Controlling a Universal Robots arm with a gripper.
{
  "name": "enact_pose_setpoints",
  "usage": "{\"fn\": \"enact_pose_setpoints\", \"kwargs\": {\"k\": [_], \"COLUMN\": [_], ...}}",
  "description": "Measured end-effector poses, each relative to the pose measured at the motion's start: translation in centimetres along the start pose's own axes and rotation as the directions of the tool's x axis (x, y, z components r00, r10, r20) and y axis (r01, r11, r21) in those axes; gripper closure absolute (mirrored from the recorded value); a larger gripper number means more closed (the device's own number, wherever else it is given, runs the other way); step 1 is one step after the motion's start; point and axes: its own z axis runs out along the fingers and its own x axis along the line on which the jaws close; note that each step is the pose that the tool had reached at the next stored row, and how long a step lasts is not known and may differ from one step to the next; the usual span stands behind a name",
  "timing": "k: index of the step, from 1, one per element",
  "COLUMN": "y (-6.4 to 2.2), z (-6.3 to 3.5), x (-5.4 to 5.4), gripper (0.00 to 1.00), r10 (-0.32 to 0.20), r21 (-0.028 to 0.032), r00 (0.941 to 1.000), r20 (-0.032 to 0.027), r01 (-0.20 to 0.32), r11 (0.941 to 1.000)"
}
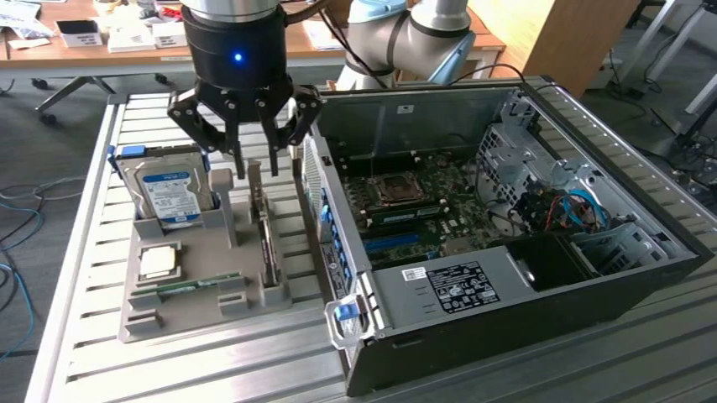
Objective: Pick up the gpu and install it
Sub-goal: 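Pick up the gpu and move the gpu toward the slot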
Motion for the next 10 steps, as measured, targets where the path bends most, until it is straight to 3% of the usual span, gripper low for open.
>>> {"fn": "enact_pose_setpoints", "kwargs": {"k": [10], "y": [-0.03], "z": [0.51], "x": [0.01], "gripper": [0.58], "r10": [0.0], "r21": [0.0], "r00": [1.0], "r20": [0.0], "r01": [0.0], "r11": [1.0]}}
